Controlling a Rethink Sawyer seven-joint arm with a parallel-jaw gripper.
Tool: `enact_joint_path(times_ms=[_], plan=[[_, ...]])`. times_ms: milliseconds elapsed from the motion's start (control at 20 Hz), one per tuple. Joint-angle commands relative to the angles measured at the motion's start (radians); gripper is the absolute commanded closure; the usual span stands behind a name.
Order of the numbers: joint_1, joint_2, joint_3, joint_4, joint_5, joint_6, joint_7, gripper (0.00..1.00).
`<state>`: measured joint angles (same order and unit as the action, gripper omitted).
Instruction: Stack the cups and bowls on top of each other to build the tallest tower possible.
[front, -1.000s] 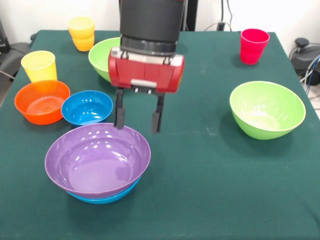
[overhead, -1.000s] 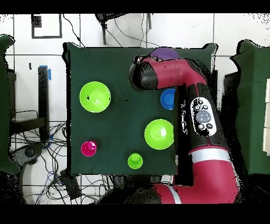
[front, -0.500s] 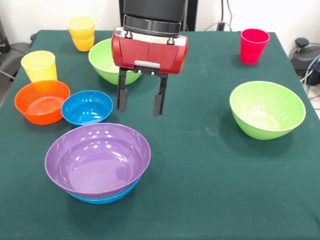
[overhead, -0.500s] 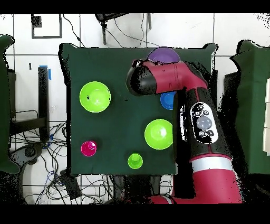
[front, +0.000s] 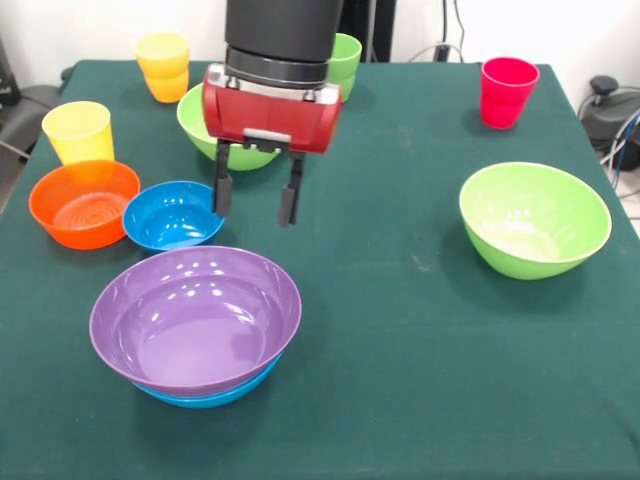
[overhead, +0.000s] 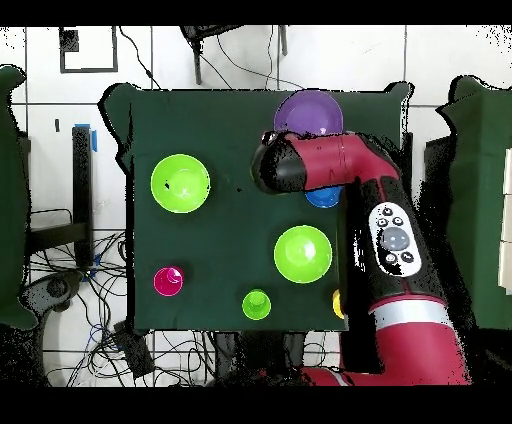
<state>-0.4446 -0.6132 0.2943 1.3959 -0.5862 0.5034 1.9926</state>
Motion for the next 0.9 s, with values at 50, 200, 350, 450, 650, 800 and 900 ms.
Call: enact_joint_path(times_ms=[50,200,350,450,650,800,900], plan=[[-0.036,0.048,-0.017,0.142,-0.111,0.043,-0.174,0.00],[-0.058,0.043,-0.004,0.154,-0.124,0.040,-0.194,0.00],[-0.082,0.026,0.014,0.171,-0.131,0.048,-0.218,0.00],[-0.089,0.023,0.021,0.172,-0.137,0.052,-0.224,0.00],[-0.080,0.062,0.016,0.147,-0.167,0.015,-0.185,0.00],[-0.073,0.080,0.013,0.134,-0.183,-0.004,-0.161,0.00],[-0.073,0.097,0.013,0.121,-0.191,-0.013,-0.152,0.00]])
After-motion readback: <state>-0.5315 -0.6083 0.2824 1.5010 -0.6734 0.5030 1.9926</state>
